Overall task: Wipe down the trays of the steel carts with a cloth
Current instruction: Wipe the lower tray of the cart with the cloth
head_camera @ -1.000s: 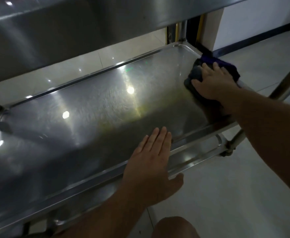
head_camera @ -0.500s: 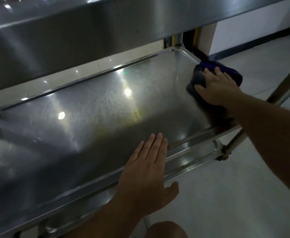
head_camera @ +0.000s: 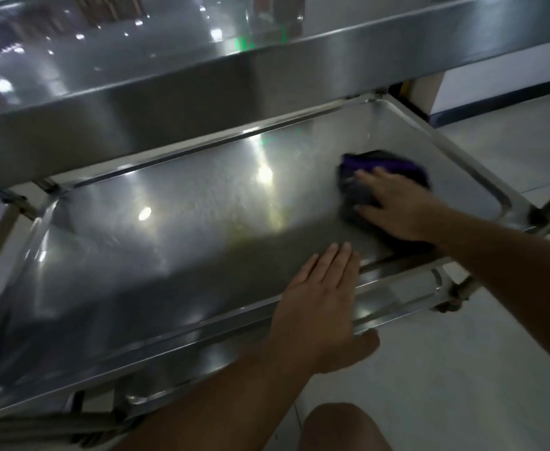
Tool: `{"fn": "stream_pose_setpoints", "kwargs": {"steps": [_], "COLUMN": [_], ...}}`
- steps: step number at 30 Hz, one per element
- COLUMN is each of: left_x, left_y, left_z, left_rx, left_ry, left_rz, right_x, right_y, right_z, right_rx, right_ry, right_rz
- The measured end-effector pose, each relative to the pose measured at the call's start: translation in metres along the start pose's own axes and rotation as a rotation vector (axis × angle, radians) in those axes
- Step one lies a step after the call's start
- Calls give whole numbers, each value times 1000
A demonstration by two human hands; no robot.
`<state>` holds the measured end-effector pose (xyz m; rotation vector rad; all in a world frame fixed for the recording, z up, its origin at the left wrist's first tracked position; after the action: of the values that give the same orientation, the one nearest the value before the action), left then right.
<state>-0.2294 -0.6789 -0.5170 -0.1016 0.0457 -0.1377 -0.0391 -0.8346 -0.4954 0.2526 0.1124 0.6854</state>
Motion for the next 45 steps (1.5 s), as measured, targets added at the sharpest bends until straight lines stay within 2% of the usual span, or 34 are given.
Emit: {"fn": "stream_pose_setpoints", "kwargs": {"steps": [2,4,6,8,10,13,16,18,20,23,25,26,28,32,34,37,39,41,43,45], "left_x": [-5,-16,-36,-59,-75,-88,-100,-109,-120,-129,-130,-130,-130,-131,-131,-133,-133,-134,-135,-135], "left_y": [2,8,22,48,83,145,206,242,267,280,279,279,280,280,279,277,274,272,272,272], "left_z": [6,13,19,23,32,47,56,55,50,41,38,37,36,36,37,37,38,38,37,38], "left_rx": [-54,-134,-209,-238,-231,-192,-136,-124,-116,-169,-159,-145,-130,-143,-149,-153,-157,-168,-188,-210], "left_ry": [16,-8,-68,-134,-191,-224,-219,-181,-145,-153,-192,-210,-239,-256,-256,-274,-293,-312,-326,-331], "left_rz": [-22,-70,-69,18,163,393,588,713,792,834,832,823,810,810,809,809,804,797,792,792], "right_x": [-6,-3,7,21,34,35,12,-1,1,26,54,70,99,99,64,25,38,73,115,155], "right_y": [-19,-15,9,51,106,171,170,151,123,100,116,134,185,291,304,268,230,204,200,218], "right_z": [3,-1,-9,-20,-33,-52,-53,-47,-38,-29,-34,-39,-49,-81,-94,-88,-73,-59,-56,-65], "right_rx": [4,15,32,23,-15,-52,-43,-56,-74,-32,41,50,36,7,8,12,-25,-54,-55,-17], "right_ry": [2,-5,-39,-62,-62,42,116,115,86,26,-8,-29,-70,17,63,94,73,33,-9,-13], "right_rz": [-174,-242,-301,-298,-130,268,417,428,291,-113,-300,-333,-245,235,432,582,512,298,56,-92]}}
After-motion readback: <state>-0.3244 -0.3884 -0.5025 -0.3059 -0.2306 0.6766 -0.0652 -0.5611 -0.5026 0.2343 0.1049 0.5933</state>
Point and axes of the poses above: each hand's wrist, its own x-axis towards the middle knuckle, its own z-axis out of the back of the hand, y = z × x, the point moved 3 cm from there along x, towards the middle knuckle, and after that the axes turned 14 degrees about z, right-handed, at the moved point
